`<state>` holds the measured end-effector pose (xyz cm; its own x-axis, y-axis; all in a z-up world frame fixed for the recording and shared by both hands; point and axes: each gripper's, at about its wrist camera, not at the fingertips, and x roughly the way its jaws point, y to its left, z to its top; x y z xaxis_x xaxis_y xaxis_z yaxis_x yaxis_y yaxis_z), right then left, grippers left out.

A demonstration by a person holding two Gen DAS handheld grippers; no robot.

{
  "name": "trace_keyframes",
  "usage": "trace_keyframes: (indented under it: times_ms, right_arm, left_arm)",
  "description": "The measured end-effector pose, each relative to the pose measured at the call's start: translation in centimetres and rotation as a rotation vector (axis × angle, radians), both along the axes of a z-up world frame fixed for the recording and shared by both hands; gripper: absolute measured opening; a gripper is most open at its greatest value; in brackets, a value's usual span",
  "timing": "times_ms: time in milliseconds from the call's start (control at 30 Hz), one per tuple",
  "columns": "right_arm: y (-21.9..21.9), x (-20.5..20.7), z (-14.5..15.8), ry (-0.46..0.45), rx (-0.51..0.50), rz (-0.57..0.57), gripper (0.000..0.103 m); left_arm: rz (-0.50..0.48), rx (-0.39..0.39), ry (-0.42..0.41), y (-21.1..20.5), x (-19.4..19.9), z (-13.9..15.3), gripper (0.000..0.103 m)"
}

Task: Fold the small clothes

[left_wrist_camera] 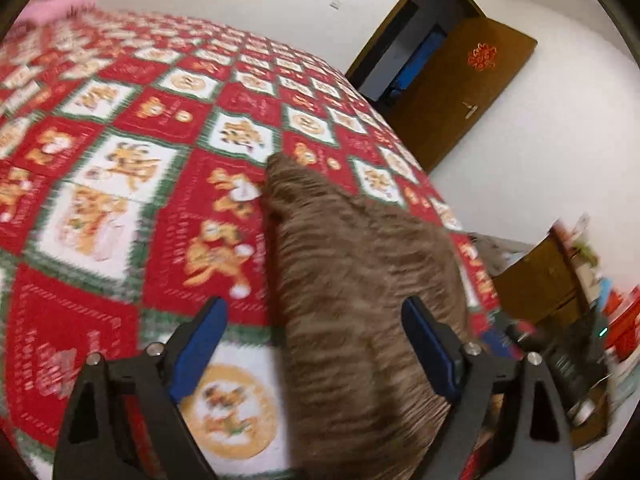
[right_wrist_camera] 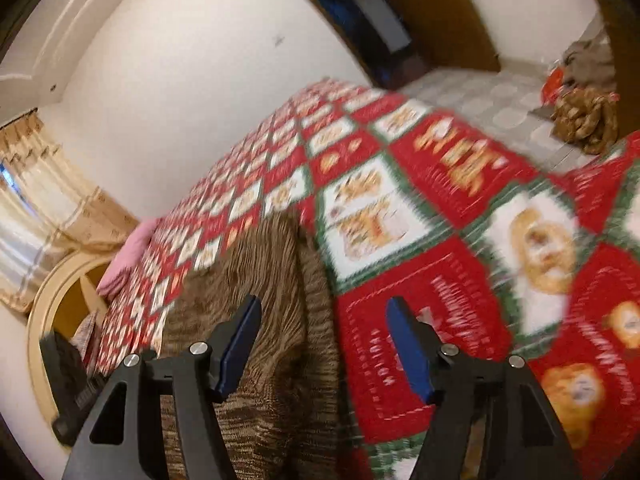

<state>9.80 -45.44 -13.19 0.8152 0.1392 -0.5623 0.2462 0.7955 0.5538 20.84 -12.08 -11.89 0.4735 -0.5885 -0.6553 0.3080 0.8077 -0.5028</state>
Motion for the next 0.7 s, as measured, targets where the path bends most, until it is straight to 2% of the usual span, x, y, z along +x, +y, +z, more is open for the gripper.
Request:
trace_keyframes:
  times_ms: [33,133,267,433,567,700]
  right_arm:
    - [0.4,0.4,-0.1,0.005,-0.008,0.028,0.066]
    - [1.8,1.6,-0.2,0.047,-0.086,0.078,0.066]
    - [3.0,2.3,-0.4,0.059,-0.144,0.128,0.066]
    - [3.6,3.1,-0.5,0.065,-0.094,0.219,0.066]
    - [2.6,4.4,-0.5,0.094,-0.069,0.229,0.066]
    - [2.1,6.2,-0.8,0.098,-0.039,0.253,0.066]
  left_arm:
    - [-0.006,-0.002,0.016,-0.6,0.5,-0.2,0.090]
    - [-0.017,0.058,0.052,-2.3,1.6,-1.9,0.088]
    - [-0.049,0.190,-0.056,-4.1,0.1,-1.9,0.088]
    - [-0.057,0.197,-0.049,-4.3,0.7,-1.9,0.088]
    - [-0.076,0.261,-0.047,-5.1,0.9,-1.7,0.089]
    - [-0.069,0.273,-0.062,-5.0,0.7,-1.9,0.090]
